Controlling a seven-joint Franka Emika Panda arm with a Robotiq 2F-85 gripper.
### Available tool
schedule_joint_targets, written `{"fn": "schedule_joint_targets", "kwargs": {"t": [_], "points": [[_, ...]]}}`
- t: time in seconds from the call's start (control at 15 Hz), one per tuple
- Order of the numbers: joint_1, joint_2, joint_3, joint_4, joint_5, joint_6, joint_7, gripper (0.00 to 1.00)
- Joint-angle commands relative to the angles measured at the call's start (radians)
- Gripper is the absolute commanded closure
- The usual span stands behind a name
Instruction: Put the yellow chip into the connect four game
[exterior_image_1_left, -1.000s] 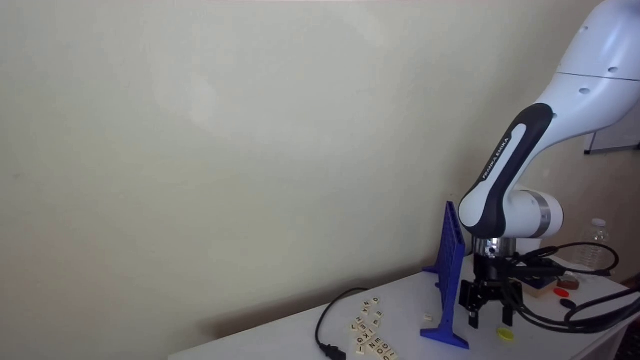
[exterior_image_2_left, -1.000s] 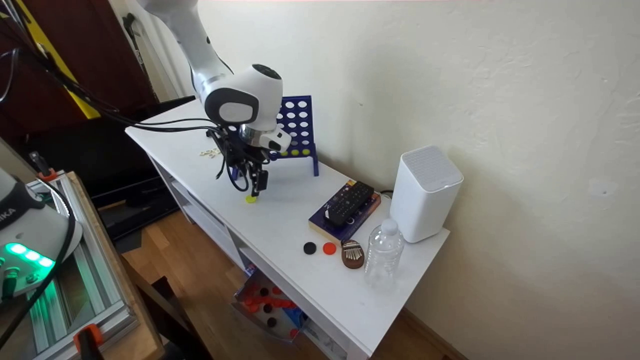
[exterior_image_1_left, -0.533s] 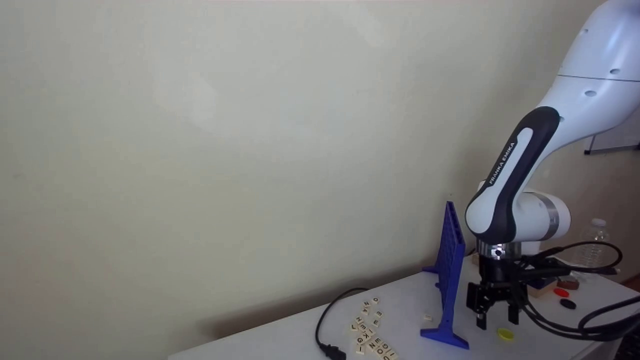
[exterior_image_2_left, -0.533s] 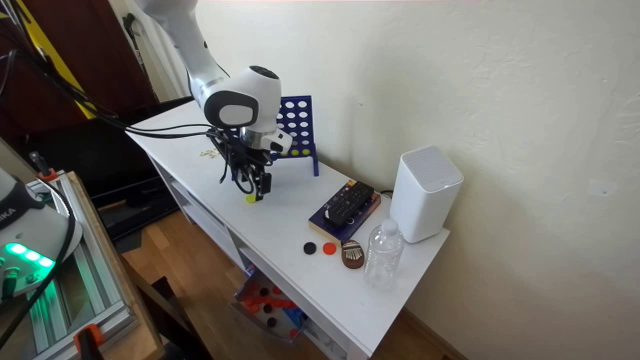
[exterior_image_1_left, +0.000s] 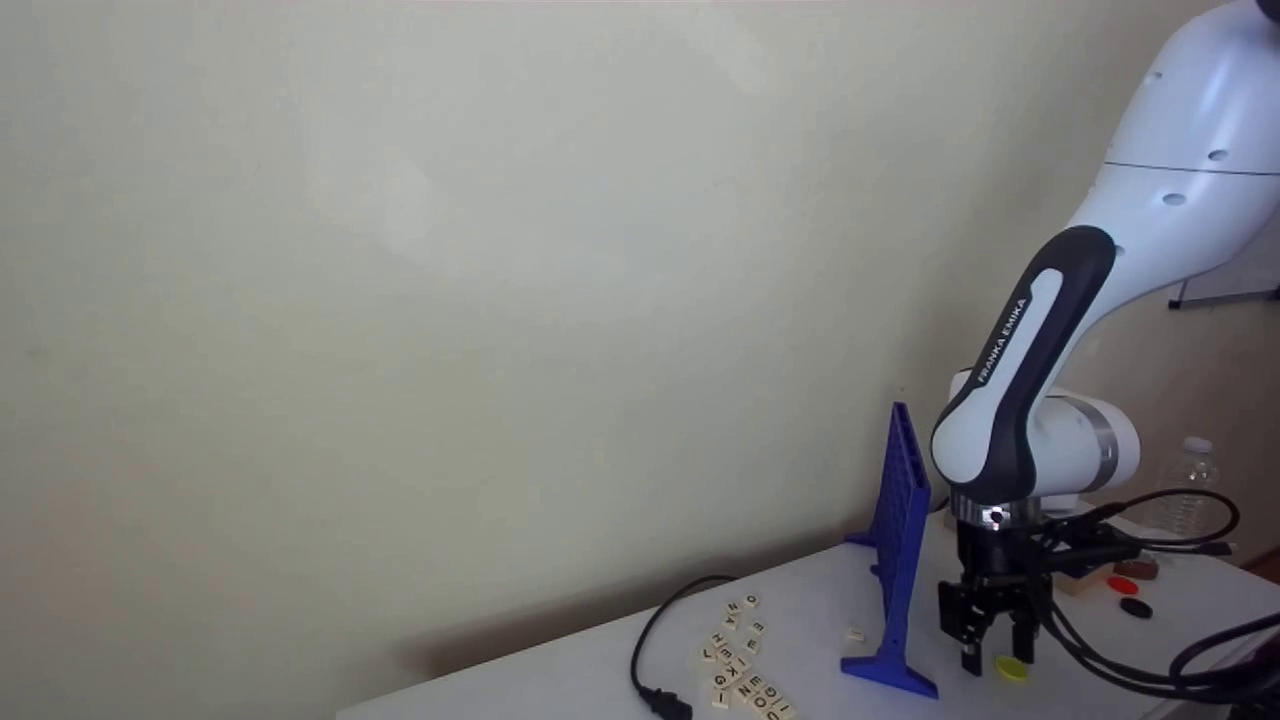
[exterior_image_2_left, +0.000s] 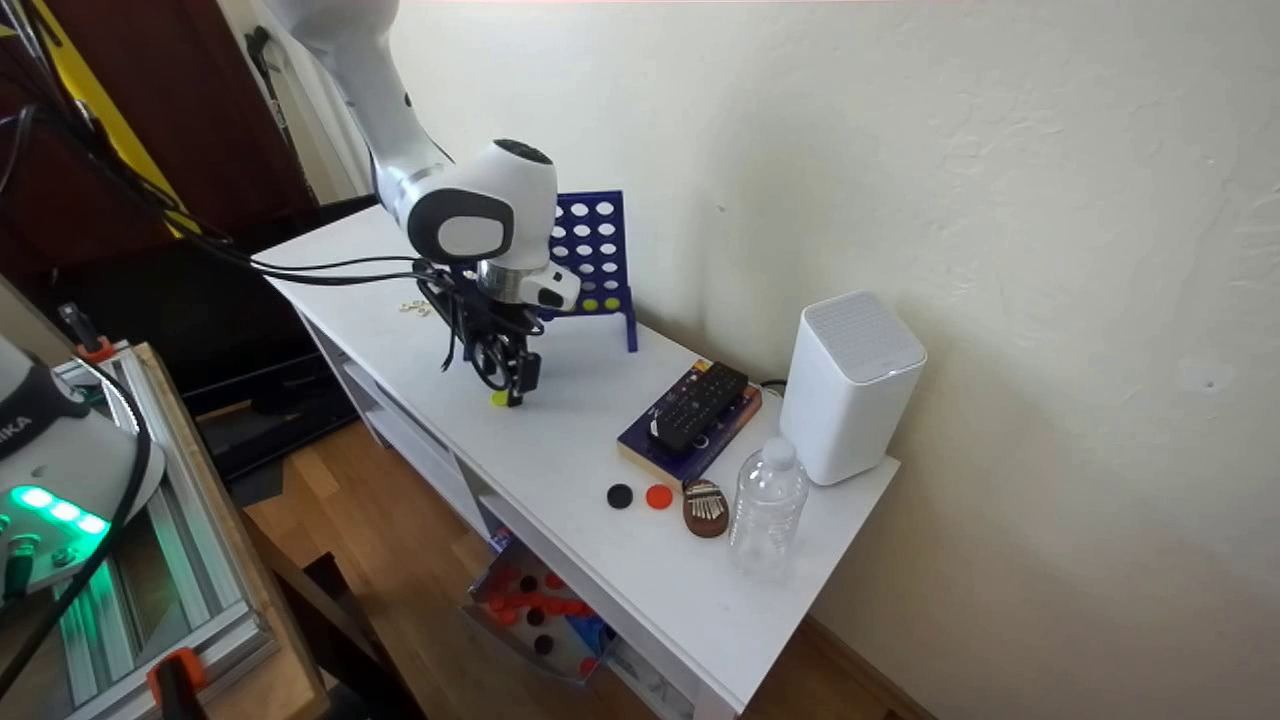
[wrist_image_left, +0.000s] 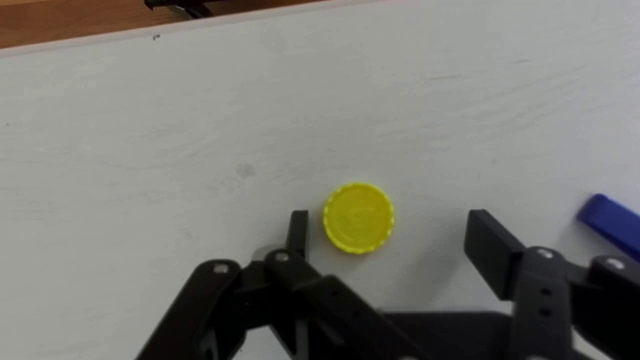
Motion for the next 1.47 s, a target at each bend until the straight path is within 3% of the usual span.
{"fn": "schedule_joint_targets", "kwargs": {"t": [0.0,0.07,0.27,0.33,0.4,0.47,0.6,0.8,1.0,1.2,1.4], "points": [[0.021,0.014,-0.018,0.004,-0.034,0.016,0.025,0.19],[0.022,0.014,-0.019,0.004,-0.036,0.017,0.026,0.20],[0.026,0.014,-0.026,0.005,-0.044,0.017,0.030,0.34],[0.027,0.014,-0.027,0.005,-0.045,0.017,0.030,0.30],[0.029,0.015,-0.028,0.005,-0.046,0.017,0.031,0.33],[0.030,0.015,-0.029,0.006,-0.047,0.016,0.031,0.55],[0.033,0.014,-0.032,0.007,-0.048,0.015,0.033,0.60],[0.042,0.008,-0.032,0.006,-0.049,0.014,0.034,0.79],[0.046,0.005,-0.034,0.008,-0.050,0.014,0.036,0.79],[0.044,0.004,-0.034,0.007,-0.050,0.013,0.035,0.91],[0.032,-0.017,-0.028,-0.012,-0.048,0.021,0.020,0.92]]}}
